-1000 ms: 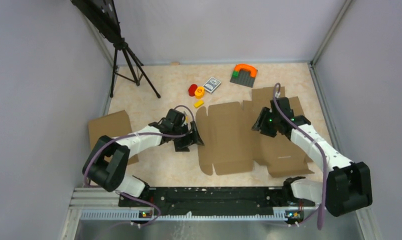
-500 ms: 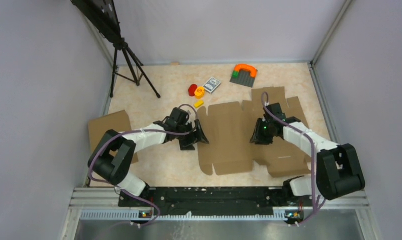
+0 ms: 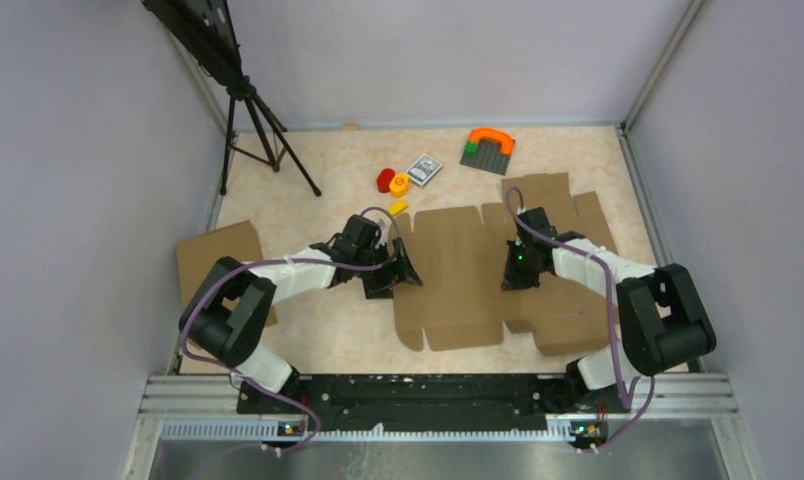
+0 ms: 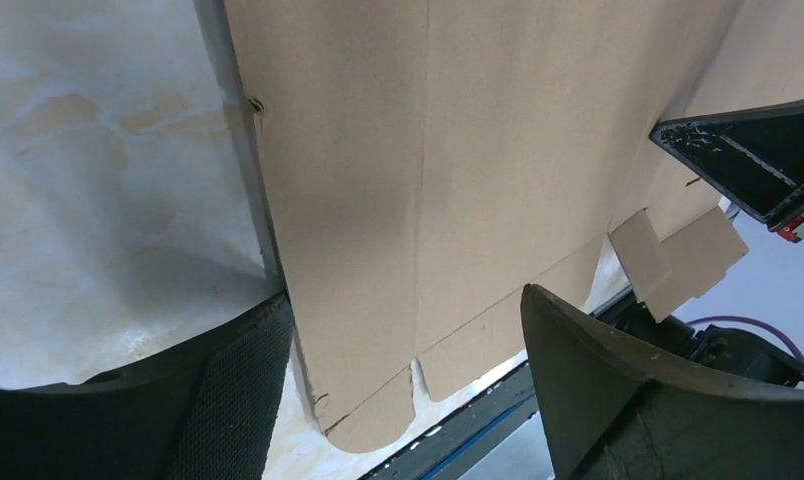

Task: Fold the paper box

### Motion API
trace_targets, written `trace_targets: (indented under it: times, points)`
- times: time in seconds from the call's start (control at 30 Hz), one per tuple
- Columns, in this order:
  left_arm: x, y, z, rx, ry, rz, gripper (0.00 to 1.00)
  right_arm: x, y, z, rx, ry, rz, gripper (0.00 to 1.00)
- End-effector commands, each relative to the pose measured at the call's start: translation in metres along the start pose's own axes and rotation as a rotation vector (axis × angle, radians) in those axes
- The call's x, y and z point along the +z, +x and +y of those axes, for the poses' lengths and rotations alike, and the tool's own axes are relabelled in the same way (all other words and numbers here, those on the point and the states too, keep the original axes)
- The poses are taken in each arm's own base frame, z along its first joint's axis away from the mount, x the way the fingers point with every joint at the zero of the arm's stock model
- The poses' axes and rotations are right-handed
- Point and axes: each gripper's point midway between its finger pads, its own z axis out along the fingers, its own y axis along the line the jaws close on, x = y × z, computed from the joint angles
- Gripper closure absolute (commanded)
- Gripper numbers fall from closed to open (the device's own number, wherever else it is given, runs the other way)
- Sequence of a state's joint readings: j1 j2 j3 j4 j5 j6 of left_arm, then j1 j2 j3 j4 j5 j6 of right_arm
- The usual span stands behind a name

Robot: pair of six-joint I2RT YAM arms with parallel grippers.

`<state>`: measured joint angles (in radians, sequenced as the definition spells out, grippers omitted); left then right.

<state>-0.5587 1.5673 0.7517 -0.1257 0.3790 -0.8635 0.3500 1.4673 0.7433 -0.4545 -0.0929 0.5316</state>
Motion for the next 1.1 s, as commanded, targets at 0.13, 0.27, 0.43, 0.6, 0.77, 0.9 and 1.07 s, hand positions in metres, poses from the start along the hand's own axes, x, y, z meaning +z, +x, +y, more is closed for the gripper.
trace_targets:
  times: [0.13, 0.27, 0.43, 0.6, 0.77, 0.9, 1.07]
  points:
    - [0.021, 0.005, 0.012, -0.007, -0.021, 0.043, 0.15, 0.016, 0.014, -0.004, 0.003, 0.001, 0.038, 1.0]
    - [0.016, -0.004, -0.016, -0.012, 0.109, 0.01, 0.16, 0.017, 0.018, -0.004, -0.001, -0.006, 0.05, 1.0]
    - [-0.007, -0.015, -0.042, 0.012, 0.201, -0.06, 0.16, 0.018, 0.021, -0.003, -0.004, -0.021, 0.055, 1.0]
    - [-0.023, -0.014, -0.058, 0.0, 0.303, -0.074, 0.21, 0.016, 0.02, 0.0, -0.009, -0.033, 0.059, 1.0]
    - [-0.029, -0.018, -0.055, 0.002, 0.299, -0.113, 0.45, 0.013, 0.019, 0.001, -0.005, -0.037, 0.054, 1.0]
    - [-0.028, -0.019, -0.052, 0.007, 0.282, -0.118, 0.54, 0.01, 0.018, 0.003, -0.01, -0.045, 0.05, 1.0]
    - [-0.021, -0.019, -0.051, 0.0, 0.282, -0.103, 0.72, 0.008, 0.018, 0.003, -0.011, -0.046, 0.048, 1.0]
